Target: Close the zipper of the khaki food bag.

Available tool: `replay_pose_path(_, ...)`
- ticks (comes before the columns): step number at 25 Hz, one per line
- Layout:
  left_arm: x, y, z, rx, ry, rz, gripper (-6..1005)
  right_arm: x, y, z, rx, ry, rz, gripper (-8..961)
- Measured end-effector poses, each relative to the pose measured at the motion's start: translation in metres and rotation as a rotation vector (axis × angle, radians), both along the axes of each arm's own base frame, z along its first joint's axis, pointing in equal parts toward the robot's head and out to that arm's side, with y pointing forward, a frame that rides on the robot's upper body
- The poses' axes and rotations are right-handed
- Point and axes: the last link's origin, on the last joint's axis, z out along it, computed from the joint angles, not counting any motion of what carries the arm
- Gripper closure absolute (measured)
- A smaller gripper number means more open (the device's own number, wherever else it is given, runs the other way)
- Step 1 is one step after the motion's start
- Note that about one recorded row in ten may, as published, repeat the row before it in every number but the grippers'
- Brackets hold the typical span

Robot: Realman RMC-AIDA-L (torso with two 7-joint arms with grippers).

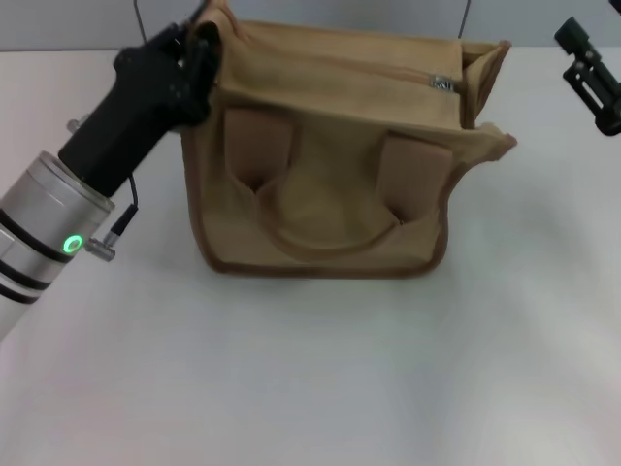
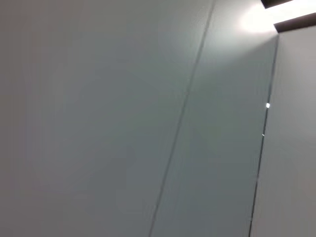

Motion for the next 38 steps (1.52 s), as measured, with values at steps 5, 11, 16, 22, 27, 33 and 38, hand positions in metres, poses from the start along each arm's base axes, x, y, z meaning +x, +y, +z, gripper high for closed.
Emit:
replay_pose_path(5,-0.011,-0.011,0.004,0.021,0.012,0.001,891,0.001,-0.005,-0.007,-0.187,0.127,-0.023,281)
replay_pose_path(11,-0.035,-0.025,0.026,0.106,0.025,0.037,679,0.003,-0.016,-0.01,-0.228,0.166,-0.015,185)
replay_pose_path(16,-0.073,-0.056,0.045,0.148,0.076,0.117,488,0.01,-0.033,-0.014,-0.249,0.229,-0.028,169)
replay_pose_path(22,-0.101,-0.121,0.067,0.156,0.165,0.077,296,0.01,-0.065,-0.024,-0.331,0.326,0.024,169)
replay_pose_path(27,-0.095,-0.133,0.055,-0.079,0.359,-0.144,184,-0.003,-0.071,-0.044,-0.519,0.168,0.137,169)
replay_pose_path(33,-0.086,-0.128,0.044,-0.257,0.417,-0.274,185,-0.01,-0.074,-0.065,-0.696,-0.004,0.212,169)
replay_pose_path(38,-0.08,-0.121,0.024,-0.352,0.474,-0.32,185,-0.005,-0.073,-0.078,-0.754,-0.078,0.177,169)
